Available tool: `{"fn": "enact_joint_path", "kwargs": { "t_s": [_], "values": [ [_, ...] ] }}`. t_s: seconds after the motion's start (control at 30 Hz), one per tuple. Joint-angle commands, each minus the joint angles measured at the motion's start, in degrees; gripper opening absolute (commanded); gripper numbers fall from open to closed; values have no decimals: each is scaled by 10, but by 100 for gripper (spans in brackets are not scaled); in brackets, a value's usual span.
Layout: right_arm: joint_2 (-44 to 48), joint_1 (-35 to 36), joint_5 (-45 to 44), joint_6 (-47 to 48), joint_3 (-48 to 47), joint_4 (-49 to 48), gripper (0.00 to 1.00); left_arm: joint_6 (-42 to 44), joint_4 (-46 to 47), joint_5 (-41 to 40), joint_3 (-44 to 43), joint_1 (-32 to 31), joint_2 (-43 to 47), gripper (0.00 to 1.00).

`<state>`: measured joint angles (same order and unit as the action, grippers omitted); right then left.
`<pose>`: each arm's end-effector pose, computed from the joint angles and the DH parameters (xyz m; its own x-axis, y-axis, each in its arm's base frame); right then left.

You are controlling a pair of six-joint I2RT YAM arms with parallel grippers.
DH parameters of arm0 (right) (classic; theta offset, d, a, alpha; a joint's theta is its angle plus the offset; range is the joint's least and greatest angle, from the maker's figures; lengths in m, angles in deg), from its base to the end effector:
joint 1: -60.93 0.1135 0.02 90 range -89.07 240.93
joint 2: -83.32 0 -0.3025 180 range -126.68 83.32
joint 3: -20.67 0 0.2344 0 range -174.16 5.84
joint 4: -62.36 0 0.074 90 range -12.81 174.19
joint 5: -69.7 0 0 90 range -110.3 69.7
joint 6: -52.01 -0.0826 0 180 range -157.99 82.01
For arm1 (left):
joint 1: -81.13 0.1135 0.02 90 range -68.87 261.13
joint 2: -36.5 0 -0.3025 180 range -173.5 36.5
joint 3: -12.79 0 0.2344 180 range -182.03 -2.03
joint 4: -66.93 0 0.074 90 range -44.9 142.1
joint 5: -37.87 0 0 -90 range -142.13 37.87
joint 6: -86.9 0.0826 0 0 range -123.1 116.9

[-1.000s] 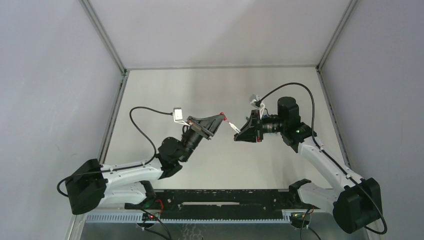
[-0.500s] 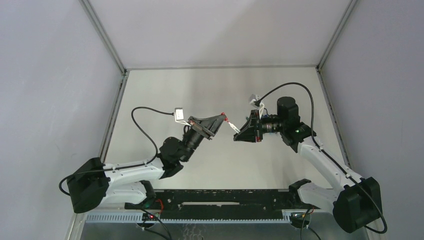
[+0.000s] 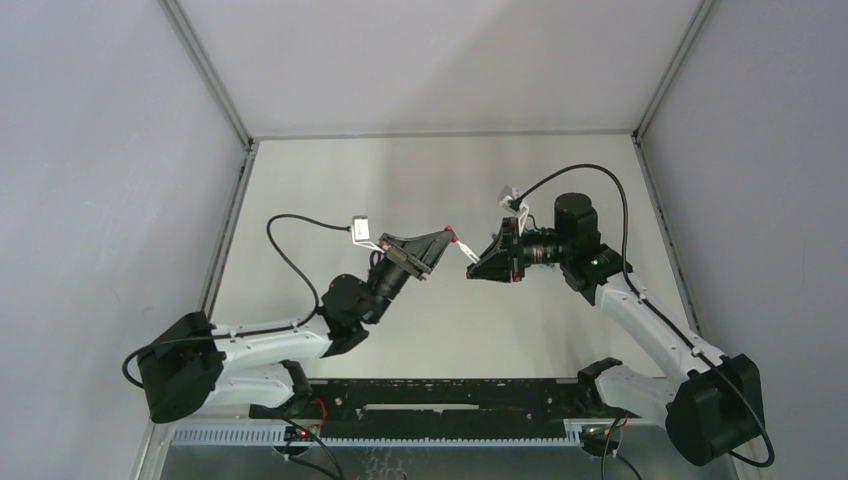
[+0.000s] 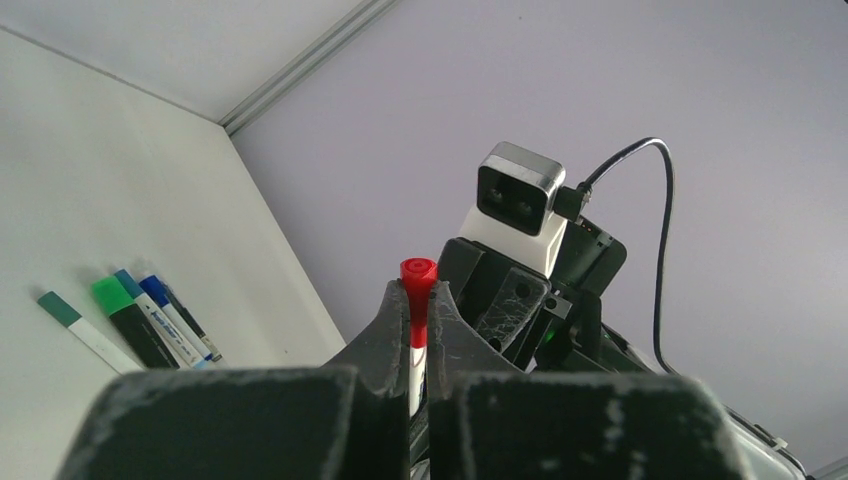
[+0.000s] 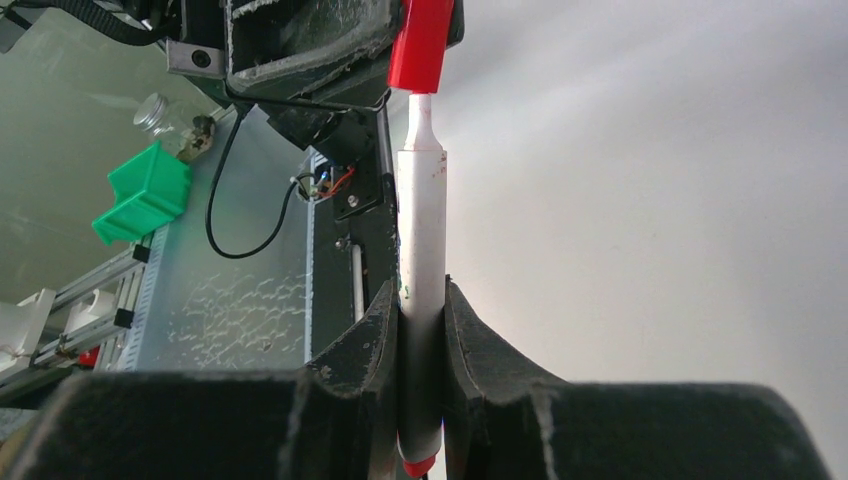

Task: Insert the pens into the pen caps
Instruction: Insert the pen cap onto the pen.

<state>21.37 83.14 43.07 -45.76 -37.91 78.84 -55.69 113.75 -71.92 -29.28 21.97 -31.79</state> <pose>0.1722 0.1501 0.3290 -0.4396 -0.1140 -0.8909 -0.8967 0.1136 0.4279 0.1575 -0.2092 0.3444 -0.4031 -0.7828 -0.4740 0.5354 0.2184 -0.8159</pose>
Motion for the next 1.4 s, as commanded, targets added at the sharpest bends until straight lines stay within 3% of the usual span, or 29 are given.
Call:
{"fn": "enact_joint_path", "kwargs": {
  "t_s": [0.0, 1.1, 1.37],
  "values": [
    [4, 4, -14, -19, 6, -42, 0, -6, 27, 1, -38, -8, -6, 0],
    [12, 6, 24, -45, 16, -74, 0, 28, 8, -40, -32, -17, -20, 0],
    [14, 7, -21, -47, 16, -69, 0, 15, 2, -20, -42, -18, -26, 0]
  ]
}}
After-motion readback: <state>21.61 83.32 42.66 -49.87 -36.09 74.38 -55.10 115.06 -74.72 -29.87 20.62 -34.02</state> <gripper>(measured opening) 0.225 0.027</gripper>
